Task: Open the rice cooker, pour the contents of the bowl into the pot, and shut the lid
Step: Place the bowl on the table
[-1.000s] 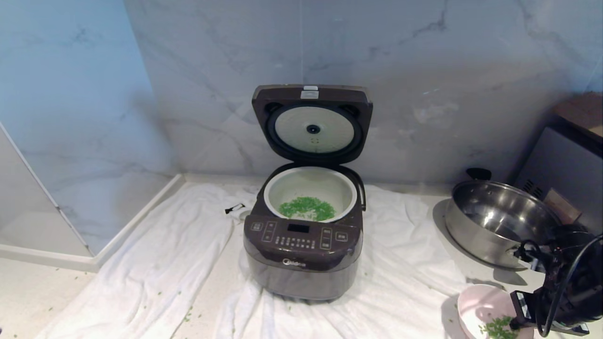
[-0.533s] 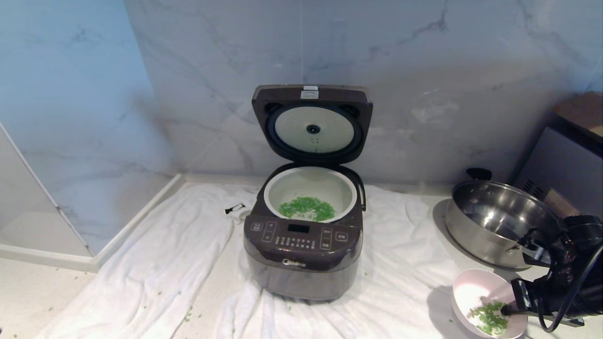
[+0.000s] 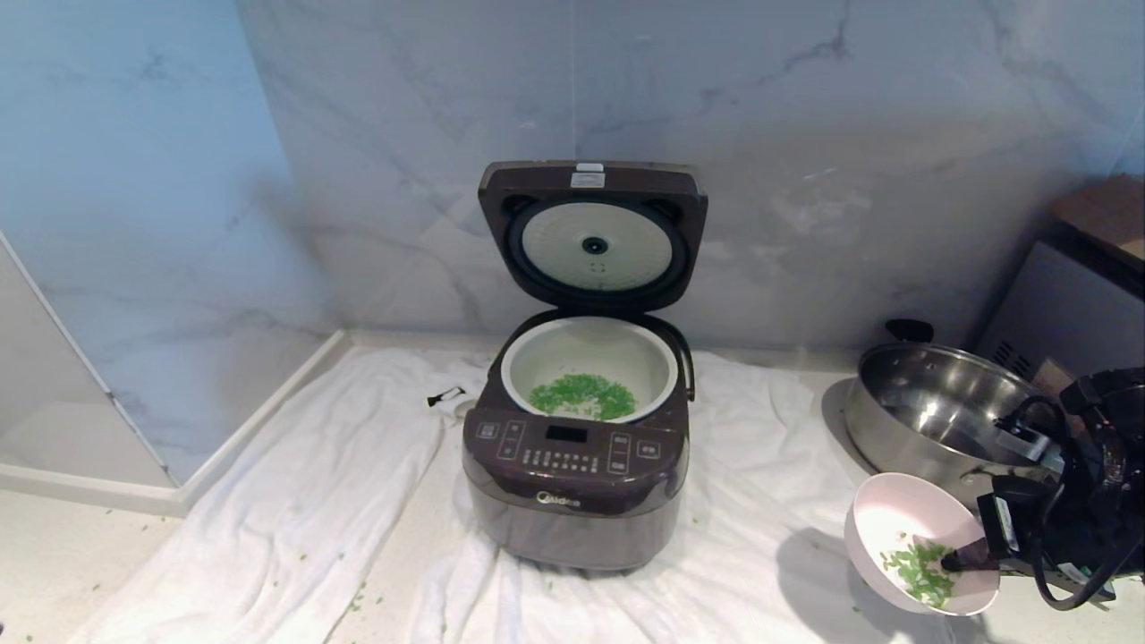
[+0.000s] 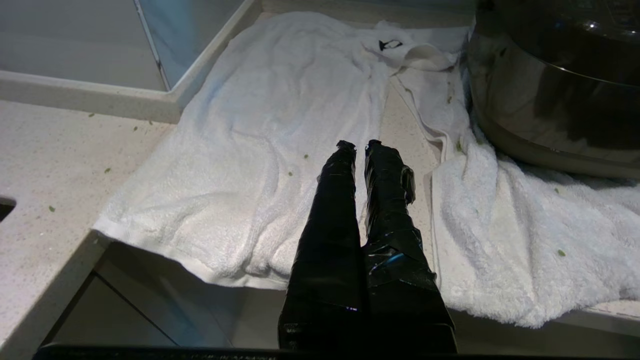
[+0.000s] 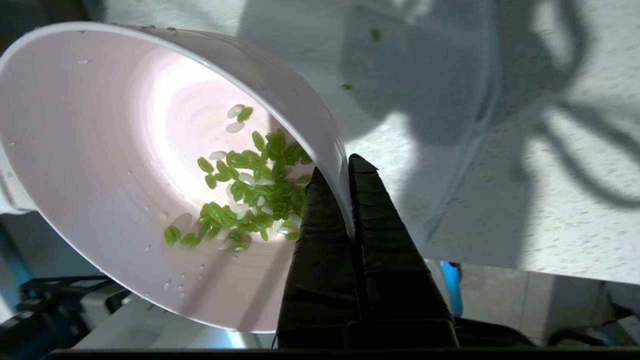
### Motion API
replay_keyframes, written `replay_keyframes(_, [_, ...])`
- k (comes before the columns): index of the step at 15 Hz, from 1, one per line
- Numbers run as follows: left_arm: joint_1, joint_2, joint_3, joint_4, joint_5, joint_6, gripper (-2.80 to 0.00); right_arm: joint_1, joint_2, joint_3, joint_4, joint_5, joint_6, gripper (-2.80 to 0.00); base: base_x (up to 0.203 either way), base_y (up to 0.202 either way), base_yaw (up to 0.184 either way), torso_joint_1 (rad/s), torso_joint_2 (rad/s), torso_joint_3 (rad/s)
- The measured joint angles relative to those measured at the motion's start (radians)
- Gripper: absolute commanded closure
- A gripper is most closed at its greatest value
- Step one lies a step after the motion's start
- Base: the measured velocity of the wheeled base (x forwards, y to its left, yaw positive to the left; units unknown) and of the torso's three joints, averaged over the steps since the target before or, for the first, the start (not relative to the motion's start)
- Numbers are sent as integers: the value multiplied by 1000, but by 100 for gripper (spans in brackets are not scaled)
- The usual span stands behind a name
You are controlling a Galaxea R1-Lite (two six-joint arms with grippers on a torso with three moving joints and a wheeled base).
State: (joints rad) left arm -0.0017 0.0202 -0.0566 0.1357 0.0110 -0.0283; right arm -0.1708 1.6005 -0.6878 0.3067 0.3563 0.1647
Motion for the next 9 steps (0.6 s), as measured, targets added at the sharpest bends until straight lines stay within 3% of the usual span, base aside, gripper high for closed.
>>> replay_keyframes(5, [0,0,0,0,0,0,0,104,-71,-112,38,71,147,0,0,0,0,0,0,0])
replay_keyframes(9, [0,0,0,0,0,0,0,155,-89,-229,163,74,176,0,0,0,0,0,0,0])
